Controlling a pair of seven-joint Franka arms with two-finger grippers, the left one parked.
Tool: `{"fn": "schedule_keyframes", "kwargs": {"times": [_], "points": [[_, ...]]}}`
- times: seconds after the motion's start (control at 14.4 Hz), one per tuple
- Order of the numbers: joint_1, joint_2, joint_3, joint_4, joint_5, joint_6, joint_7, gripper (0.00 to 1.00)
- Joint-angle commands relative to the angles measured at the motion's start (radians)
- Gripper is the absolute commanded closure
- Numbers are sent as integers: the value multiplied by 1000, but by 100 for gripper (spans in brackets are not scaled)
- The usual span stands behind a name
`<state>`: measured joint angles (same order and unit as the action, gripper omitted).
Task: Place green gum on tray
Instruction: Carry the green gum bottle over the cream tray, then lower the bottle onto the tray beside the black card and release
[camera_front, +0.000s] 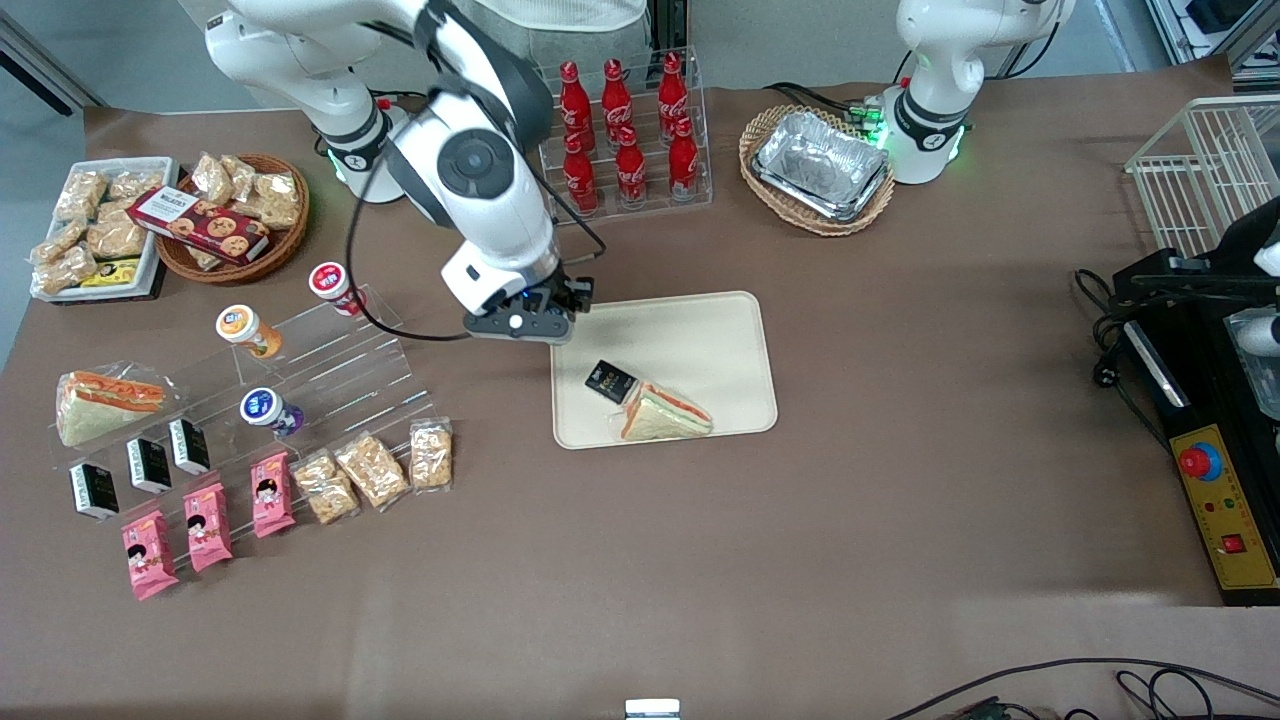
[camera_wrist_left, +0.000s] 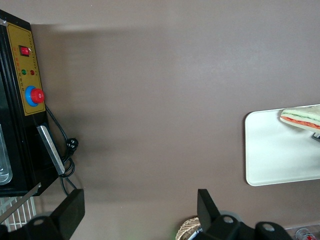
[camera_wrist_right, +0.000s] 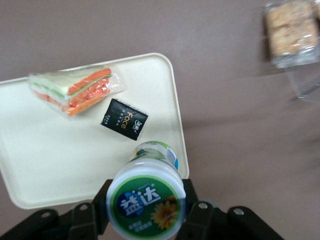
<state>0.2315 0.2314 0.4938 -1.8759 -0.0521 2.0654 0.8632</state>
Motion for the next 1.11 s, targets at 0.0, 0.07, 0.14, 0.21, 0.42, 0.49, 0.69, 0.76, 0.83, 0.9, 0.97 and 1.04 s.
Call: {"fn": "schedule_keyframes", "kwargs": {"times": [0.0, 0.07, 0.14, 0.21, 0.42, 0.49, 0.69, 0.76, 0.83, 0.9, 0.97, 1.04], "points": [[8, -14, 6, -190, -20, 221, 19, 97], [12, -3, 6, -216, -22, 257, 19, 97], [20, 14, 6, -233, -22, 284, 19, 97], [26, 28, 6, -244, -22, 307, 19, 97], [32, 71, 6, -282, -37, 383, 19, 97], [32, 89, 6, -287, -54, 403, 22, 97], [32, 141, 6, -285, -147, 444, 85, 97], [32, 158, 5, -285, -185, 452, 109, 97], [31, 176, 6, -282, -215, 463, 128, 97], [29, 190, 5, -282, -230, 476, 131, 96], [28, 196, 6, -282, -232, 487, 131, 95], [26, 197, 6, -281, -232, 487, 131, 90]]}}
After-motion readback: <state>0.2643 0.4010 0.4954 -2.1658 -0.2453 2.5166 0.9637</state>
